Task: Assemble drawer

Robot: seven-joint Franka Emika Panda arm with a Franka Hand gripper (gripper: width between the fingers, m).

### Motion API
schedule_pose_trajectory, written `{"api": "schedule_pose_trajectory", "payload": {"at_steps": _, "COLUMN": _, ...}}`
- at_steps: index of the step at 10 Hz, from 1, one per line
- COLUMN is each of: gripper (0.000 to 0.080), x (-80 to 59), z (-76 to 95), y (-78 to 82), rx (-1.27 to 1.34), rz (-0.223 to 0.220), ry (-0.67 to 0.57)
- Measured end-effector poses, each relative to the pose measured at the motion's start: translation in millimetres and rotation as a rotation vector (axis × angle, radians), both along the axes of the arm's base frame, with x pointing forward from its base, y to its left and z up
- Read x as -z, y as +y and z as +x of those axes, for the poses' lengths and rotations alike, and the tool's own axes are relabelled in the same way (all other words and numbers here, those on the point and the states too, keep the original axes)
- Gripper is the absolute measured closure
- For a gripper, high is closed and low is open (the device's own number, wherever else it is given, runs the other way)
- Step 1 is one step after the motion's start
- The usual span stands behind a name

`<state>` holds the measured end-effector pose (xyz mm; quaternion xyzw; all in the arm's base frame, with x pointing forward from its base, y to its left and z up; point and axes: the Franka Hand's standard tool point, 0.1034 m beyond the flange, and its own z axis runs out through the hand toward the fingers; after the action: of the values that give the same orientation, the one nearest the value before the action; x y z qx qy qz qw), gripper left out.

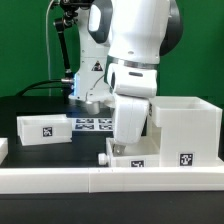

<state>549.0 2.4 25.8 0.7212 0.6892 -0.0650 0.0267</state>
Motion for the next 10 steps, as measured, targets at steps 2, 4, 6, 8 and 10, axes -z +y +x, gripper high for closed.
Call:
{"api": "schedule_pose_trajectory", "payload": {"at_steps": 2, "gripper": 0.0172, "x": -14.6, "z": 3.4, "y": -0.9, "rx": -0.001, "rz": -0.007, "ry": -0.004}}
{"api": "schedule_pose_trajectory", "payload": {"at_steps": 4, "gripper": 0.0154, "x": -32.2, "z": 5.6, "y": -18.2, "rx": -0.053, "rz": -0.017, "ry": 0.014}}
{"api": "schedule_pose_trajectory", "payload": {"at_steps": 6, "gripper": 0.0151, "x": -37.0, "z": 7.2, "y": -46.9, "rx": -0.139, "rz": -0.005, "ry": 0.024}}
{"api": "schedule_pose_trajectory", "payload": {"at_steps": 8, "gripper": 0.0150, "x": -33.1, "z": 3.7, "y": -58.9, "rx": -0.132, "rz": -0.003, "ry": 0.031}}
{"api": "schedule_pose_trajectory", "payload": {"at_steps": 10, "gripper": 0.0150, "x": -32.5, "z": 2.8, "y": -64.1, "rx": -0.146, "rz": 0.007, "ry": 0.036}}
